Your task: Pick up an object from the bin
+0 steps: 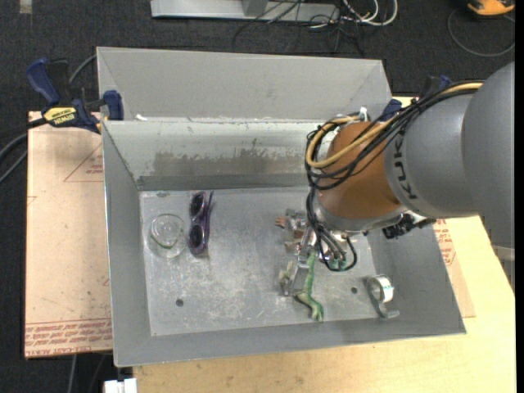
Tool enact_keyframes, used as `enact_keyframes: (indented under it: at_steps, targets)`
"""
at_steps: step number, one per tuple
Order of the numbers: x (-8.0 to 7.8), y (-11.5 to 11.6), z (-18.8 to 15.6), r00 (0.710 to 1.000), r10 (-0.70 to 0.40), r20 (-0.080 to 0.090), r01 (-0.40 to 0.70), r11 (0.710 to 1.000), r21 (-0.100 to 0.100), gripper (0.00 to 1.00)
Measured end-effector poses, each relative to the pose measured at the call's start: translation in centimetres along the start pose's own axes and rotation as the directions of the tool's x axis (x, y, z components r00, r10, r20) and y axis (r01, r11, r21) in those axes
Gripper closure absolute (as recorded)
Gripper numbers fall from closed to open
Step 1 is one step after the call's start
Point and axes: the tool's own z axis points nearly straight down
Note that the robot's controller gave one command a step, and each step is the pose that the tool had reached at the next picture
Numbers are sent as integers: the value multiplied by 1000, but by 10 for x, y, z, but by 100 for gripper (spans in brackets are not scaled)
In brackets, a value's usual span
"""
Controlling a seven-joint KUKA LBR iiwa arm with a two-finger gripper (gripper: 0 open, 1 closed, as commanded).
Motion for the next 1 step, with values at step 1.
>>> enact_keyframes:
  at_steps: [1]
  targets:
    - [28, -40, -67, 978, -207, 3, 207, 978, 1, 0]
